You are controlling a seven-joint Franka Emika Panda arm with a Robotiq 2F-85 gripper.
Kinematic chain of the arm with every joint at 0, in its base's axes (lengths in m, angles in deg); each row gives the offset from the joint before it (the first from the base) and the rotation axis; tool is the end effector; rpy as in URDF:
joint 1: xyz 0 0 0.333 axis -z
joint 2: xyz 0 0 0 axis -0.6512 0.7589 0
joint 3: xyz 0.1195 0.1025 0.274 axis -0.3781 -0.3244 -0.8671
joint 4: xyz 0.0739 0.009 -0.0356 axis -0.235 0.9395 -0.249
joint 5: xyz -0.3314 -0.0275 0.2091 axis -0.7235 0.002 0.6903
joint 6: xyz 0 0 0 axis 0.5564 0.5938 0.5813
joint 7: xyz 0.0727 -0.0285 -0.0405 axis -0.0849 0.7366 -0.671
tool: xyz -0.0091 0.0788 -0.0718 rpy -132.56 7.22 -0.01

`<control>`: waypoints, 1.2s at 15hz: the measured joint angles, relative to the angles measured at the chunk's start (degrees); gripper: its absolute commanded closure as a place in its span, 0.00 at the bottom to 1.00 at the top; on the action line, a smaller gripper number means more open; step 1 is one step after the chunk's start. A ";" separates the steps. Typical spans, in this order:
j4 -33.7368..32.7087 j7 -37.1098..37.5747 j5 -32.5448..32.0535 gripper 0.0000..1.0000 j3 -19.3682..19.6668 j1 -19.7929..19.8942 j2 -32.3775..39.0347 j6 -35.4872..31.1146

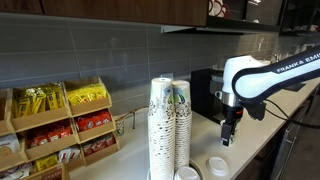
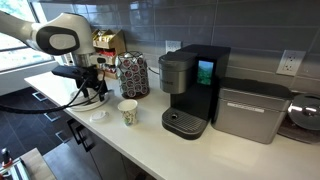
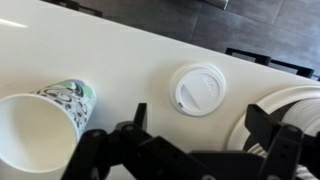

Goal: Remove the top coffee cup on the right stacked cups, then put a lid on it

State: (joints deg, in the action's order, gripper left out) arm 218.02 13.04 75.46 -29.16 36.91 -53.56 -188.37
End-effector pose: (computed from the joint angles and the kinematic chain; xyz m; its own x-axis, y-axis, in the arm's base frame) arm 0.3996 0.0216 0.4043 0.9534 0.3015 -0.0146 0.3007 -0.9529 -0.0385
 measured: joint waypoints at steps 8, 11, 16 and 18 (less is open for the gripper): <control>6.39 0.19 5.28 0.00 -0.96 -2.71 1.48 -10.31; 6.55 0.19 5.28 0.00 -1.00 -2.76 1.56 -10.70; 6.54 -0.02 5.30 0.00 -1.00 -3.57 1.63 -11.35; 6.84 -0.22 5.34 0.00 -1.00 -4.22 1.86 -12.28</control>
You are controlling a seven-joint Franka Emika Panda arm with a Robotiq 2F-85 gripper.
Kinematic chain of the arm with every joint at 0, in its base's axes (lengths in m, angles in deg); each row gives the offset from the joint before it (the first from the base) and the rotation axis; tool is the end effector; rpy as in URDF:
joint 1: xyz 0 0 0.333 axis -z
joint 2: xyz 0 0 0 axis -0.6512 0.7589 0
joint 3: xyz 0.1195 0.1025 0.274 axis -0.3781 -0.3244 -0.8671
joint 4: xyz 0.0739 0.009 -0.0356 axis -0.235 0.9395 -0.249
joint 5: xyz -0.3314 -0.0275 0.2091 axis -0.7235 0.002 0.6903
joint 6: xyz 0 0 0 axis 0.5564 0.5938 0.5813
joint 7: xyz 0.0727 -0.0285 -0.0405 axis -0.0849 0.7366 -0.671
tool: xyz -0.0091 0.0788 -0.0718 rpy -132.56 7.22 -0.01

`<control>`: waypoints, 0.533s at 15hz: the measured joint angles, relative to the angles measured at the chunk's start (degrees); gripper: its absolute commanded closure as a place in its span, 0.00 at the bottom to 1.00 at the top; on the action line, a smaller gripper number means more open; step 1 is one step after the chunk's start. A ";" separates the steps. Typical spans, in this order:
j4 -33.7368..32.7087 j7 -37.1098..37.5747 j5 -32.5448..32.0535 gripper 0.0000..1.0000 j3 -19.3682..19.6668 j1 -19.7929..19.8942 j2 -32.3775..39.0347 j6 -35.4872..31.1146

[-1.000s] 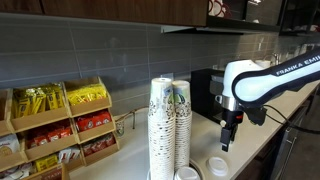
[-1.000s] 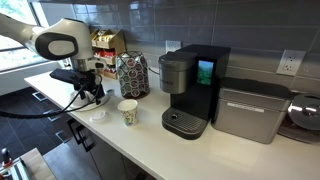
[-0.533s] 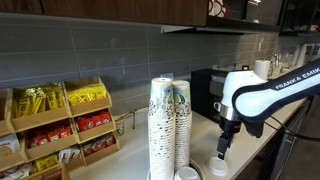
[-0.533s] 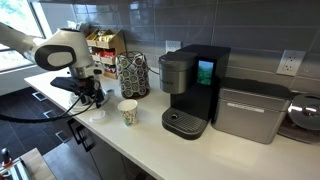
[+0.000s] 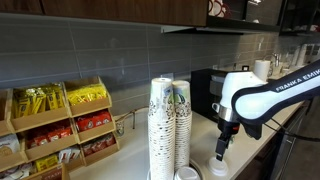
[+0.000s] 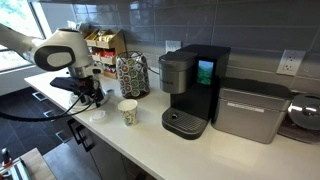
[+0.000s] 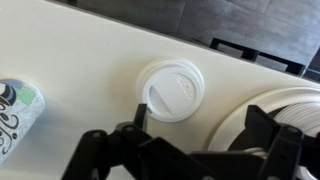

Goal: Remove the top coffee cup on the right stacked cups, then put a lid on it

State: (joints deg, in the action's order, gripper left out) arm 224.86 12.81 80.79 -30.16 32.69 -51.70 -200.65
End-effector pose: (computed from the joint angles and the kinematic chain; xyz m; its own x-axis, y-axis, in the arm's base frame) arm 0.3875 0.0570 0.3576 0.9448 0.3225 0.0582 0.3264 -0.9419 -0.0793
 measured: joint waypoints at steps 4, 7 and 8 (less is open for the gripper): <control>1.53 -0.42 0.06 0.00 0.00 -1.24 1.43 -3.74; 2.55 -0.67 0.08 0.00 -0.03 -2.14 3.26 -6.91; 2.75 -0.73 0.08 0.00 -0.04 -2.28 3.85 -7.94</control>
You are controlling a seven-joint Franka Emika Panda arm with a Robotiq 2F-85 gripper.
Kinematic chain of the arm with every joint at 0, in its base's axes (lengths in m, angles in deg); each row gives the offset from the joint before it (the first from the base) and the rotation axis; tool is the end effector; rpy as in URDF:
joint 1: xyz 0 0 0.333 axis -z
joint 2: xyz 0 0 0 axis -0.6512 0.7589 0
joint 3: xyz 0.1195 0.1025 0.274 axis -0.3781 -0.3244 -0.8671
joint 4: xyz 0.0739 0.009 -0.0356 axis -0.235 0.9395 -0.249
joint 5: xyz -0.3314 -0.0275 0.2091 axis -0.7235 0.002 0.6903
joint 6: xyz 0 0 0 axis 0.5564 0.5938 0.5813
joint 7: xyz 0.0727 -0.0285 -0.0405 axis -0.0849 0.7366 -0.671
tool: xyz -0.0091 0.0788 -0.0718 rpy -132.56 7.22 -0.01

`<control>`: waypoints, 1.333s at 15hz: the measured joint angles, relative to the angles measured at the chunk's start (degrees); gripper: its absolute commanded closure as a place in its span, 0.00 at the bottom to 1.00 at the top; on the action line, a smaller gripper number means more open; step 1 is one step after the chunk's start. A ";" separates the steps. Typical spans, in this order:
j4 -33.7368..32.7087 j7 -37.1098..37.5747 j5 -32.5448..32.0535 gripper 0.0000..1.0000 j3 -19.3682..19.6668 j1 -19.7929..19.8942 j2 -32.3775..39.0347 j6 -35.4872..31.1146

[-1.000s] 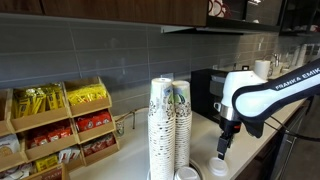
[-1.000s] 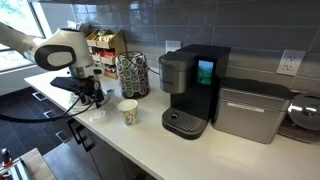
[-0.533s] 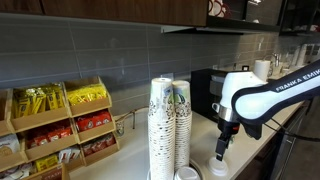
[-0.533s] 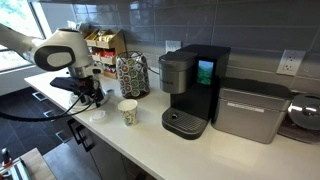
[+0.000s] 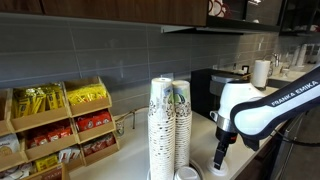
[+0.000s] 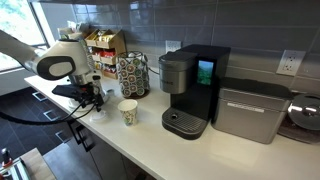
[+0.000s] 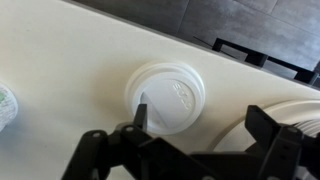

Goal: Remove the top coffee cup on the right stacked cups, then put a lid on it

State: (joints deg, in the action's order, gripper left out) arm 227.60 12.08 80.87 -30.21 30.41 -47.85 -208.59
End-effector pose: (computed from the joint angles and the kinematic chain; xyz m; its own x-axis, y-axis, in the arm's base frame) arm 0.3848 0.0702 0.3239 0.9294 0.3606 0.0790 0.3657 -0.9286 -0.0628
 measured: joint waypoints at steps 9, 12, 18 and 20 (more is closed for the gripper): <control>0.22 -0.22 -0.28 0.00 -0.57 -0.05 5.31 -6.77; 0.23 -0.21 -0.78 0.00 -0.76 0.24 6.07 -7.67; 0.38 0.32 -3.83 0.00 -1.02 1.33 6.12 -8.10; 0.51 0.62 -4.93 0.00 -1.08 1.65 6.18 -8.20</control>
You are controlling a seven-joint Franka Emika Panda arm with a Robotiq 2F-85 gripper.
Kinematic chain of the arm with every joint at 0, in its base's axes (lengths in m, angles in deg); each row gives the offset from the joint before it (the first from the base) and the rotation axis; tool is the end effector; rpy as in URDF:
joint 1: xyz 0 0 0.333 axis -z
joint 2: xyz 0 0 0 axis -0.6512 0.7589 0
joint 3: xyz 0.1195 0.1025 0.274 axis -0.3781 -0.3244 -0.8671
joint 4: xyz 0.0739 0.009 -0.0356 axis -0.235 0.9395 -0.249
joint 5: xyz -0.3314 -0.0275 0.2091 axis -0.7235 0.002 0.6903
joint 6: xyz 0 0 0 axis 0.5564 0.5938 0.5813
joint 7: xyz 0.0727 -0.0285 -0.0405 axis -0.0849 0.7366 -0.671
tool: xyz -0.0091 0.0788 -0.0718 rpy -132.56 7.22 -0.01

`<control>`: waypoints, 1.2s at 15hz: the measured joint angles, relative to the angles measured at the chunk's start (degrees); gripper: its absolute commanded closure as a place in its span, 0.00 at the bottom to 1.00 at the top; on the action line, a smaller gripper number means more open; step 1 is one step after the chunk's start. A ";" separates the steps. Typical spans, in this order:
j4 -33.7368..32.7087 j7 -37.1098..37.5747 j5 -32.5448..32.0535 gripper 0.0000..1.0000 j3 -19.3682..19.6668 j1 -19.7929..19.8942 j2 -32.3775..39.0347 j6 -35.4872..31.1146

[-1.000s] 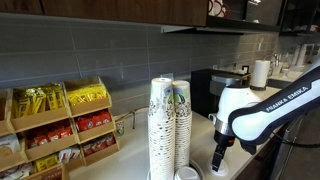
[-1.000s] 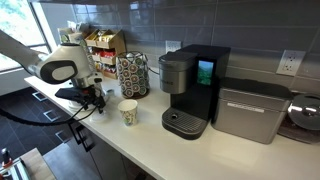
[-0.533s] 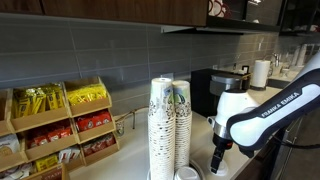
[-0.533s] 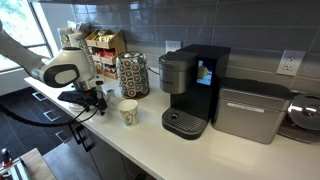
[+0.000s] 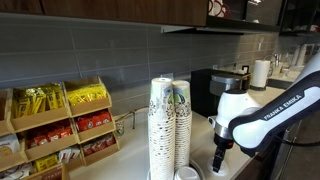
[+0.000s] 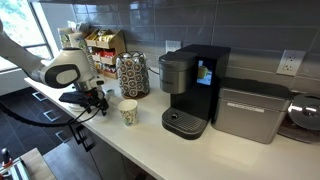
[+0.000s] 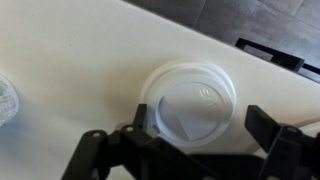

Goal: Remove the top coffee cup on the right stacked cups, then put a lid on it

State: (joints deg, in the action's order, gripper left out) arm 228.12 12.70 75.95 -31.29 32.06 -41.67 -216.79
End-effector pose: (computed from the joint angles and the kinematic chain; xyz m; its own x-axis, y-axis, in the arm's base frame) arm 0.3939 0.0670 0.2914 0.9114 0.4017 0.0896 0.4028 -0.9153 0.0058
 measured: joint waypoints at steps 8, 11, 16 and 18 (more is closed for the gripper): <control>-0.05 0.02 -0.01 0.00 -0.03 0.36 0.43 -0.21; -0.05 -0.16 1.14 0.00 -0.02 0.32 0.90 -0.26; -0.05 -0.30 1.91 0.00 -0.02 0.30 1.42 -0.40; -0.05 -0.30 1.99 0.00 -0.02 0.30 1.54 -0.56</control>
State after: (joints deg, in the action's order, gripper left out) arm 228.07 12.40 77.94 -31.31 32.36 -40.13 -217.35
